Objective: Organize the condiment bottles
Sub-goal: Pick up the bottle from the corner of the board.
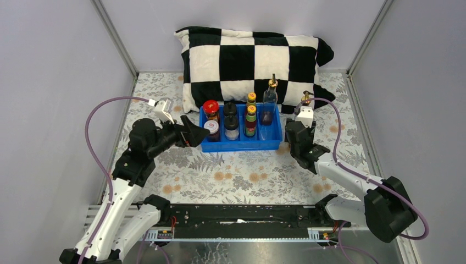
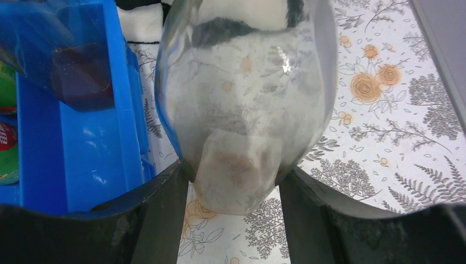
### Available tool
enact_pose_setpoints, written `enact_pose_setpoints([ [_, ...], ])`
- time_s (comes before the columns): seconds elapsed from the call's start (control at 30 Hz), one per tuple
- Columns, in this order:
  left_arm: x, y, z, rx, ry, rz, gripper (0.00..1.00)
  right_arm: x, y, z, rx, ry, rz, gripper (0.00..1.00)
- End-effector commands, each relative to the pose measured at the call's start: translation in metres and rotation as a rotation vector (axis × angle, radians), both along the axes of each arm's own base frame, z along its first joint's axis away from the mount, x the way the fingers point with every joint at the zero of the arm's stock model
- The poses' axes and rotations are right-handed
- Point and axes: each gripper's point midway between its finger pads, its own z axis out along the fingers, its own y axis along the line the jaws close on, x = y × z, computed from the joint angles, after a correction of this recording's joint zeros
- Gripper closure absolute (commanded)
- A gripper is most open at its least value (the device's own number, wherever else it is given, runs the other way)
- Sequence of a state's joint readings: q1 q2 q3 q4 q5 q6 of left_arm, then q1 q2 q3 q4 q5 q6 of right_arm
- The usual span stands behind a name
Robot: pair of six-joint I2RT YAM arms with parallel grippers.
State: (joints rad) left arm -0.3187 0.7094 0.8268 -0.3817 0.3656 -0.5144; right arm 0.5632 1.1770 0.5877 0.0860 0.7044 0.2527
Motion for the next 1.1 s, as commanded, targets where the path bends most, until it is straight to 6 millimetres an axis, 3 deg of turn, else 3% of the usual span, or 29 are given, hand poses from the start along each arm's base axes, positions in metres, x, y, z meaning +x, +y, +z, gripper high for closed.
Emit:
enact_pose_setpoints([
  [0.0,0.002,0.002,0.003,0.007,-0.021,0.005,0.01,0.011,-0.006,0.051,0.019,-0.148,-0.062,0.70],
  [0.73,0.004,-0.002,-0.008,-0.006,-0.008,-0.008,0.01,0.007,-0.012,0.077,0.010,-0.194,-0.068,0.70],
  [1.07,0.003,-0.001,-0.004,-0.005,-0.015,-0.002,0.01,0.011,-0.007,0.107,0.035,-0.247,-0.052,0.70],
])
